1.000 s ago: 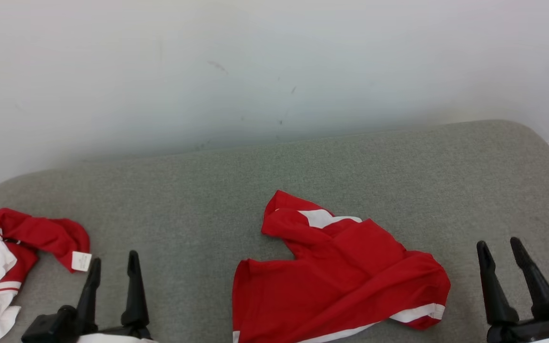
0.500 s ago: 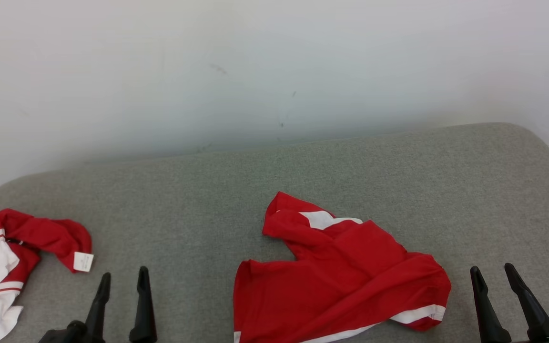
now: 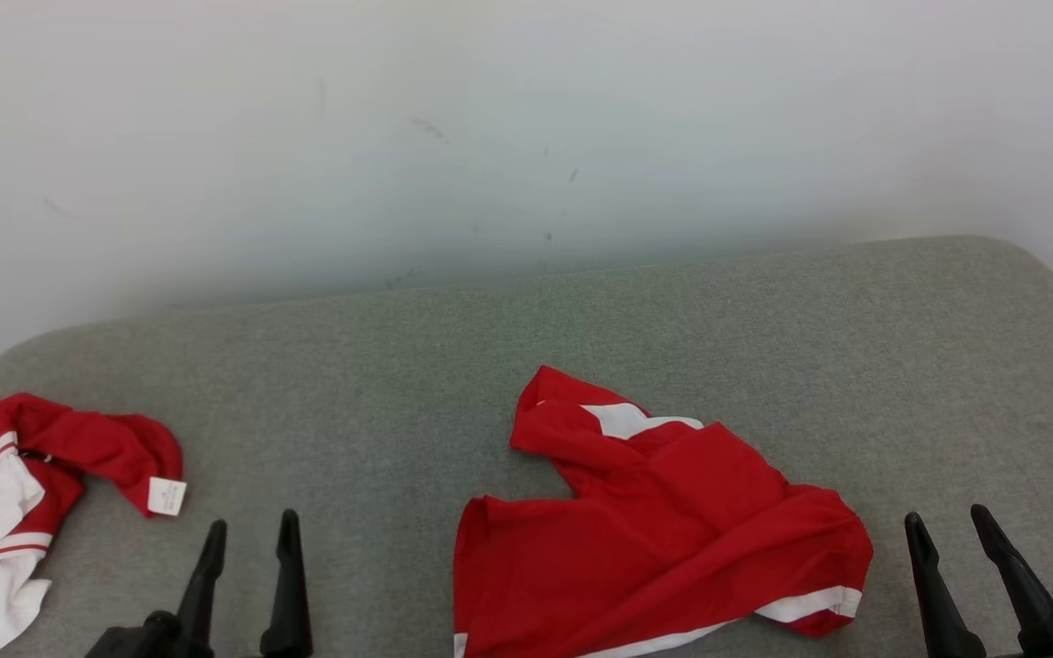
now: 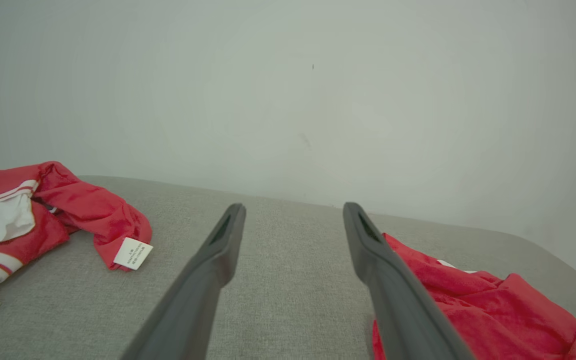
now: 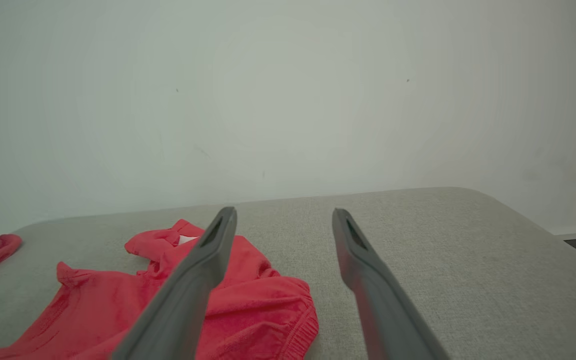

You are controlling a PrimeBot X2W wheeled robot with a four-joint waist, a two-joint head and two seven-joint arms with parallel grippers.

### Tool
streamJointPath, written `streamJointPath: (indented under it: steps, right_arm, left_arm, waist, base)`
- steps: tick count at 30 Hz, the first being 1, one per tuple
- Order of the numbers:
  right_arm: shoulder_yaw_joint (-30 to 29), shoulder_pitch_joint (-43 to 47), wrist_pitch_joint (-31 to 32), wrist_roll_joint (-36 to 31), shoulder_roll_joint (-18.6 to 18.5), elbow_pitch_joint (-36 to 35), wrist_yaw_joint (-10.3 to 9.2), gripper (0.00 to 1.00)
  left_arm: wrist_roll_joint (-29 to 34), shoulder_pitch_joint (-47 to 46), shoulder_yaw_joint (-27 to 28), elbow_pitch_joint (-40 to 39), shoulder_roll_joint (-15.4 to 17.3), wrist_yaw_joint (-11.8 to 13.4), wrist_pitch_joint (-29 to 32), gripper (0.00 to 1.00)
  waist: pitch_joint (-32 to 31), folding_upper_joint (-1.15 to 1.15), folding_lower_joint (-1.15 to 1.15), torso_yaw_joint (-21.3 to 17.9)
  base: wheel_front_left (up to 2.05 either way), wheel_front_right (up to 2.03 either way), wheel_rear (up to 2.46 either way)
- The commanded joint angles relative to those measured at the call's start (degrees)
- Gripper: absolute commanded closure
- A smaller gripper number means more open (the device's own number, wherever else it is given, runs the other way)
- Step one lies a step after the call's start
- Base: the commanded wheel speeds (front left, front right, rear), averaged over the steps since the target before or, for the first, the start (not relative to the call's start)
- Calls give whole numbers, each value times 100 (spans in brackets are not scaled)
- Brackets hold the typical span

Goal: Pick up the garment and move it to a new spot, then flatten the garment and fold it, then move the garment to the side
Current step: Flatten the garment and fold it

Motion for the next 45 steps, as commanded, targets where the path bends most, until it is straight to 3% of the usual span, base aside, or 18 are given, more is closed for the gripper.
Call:
streamJointPath:
  steps: [1, 9, 22, 37, 38, 39, 40, 41, 42, 43, 44, 45]
  right_arm:
    - [18, -25, -16, -35, -96, 86, -11, 0]
    - [526, -104, 518, 413, -576, 740, -11, 0]
    - [1726, -871, 1260, 1619, -946, 1563, -11, 0]
    - [2696, -1601, 1054, 2300, -1062, 2190, -11, 0]
    - [2758, -1648, 1014, 2343, -1065, 2210, -11, 9]
    - [2809, -1687, 974, 2383, -1074, 2234, -11, 22]
    - [2858, -1718, 924, 2418, -1087, 2256, -11, 25]
    - [2923, -1742, 877, 2451, -1097, 2271, -11, 48]
    - [2984, -1763, 834, 2483, -1101, 2282, -11, 57]
    - [3041, -1788, 787, 2506, -1120, 2288, -11, 70]
    - [3096, -1809, 744, 2542, -1141, 2292, -11, 90]
    - [3150, -1819, 706, 2580, -1163, 2301, -11, 100]
  left_arm:
    - [61, -21, -39, 78, 17, -44, -2, 0]
    - [132, 32, -714, 530, 119, -435, 167, 0]
    - [-551, -175, -1960, 613, 578, -604, 2001, 0]
    - [-1042, -983, -2961, 1455, 783, -595, 2103, 0]
    - [-1069, -1034, -3007, 1535, 777, -595, 2058, 0]
    - [-1101, -1072, -3062, 1605, 776, -595, 2013, 19]
    - [-1111, -1107, -3083, 1652, 780, -595, 1939, 37]
    - [-1120, -1143, -3080, 1708, 780, -594, 1869, 54]
    - [-1135, -1172, -3092, 1762, 777, -594, 1820, 71]
    - [-1151, -1204, -3120, 1809, 775, -595, 1774, 100]
    - [-1158, -1222, -3153, 1850, 782, -595, 1756, 100]
    - [-1183, -1236, -3189, 1891, 800, -595, 1721, 100]
  waist:
    - [2, 0, 0, 7]
    - [91, 0, 0, 53]
    - [421, 0, 0, 192]
    - [662, 0, 0, 304]
    - [678, 0, 0, 302]
    - [687, 0, 0, 299]
    - [696, 0, 0, 297]
    - [704, 0, 0, 297]
    - [707, 0, 0, 296]
    - [706, 0, 0, 297]
    - [704, 0, 0, 298]
    - [699, 0, 0, 297]
  base:
    - [0, 0, 0]
    - [0, 0, 0]
    - [0, 0, 0]
    - [0, 0, 0]
    - [0, 0, 0]
    - [0, 0, 0]
    - [0, 0, 0]
    - [0, 0, 0]
    - [0, 0, 0]
    - [0, 0, 0]
    - [0, 0, 0]
    - [0, 0, 0]
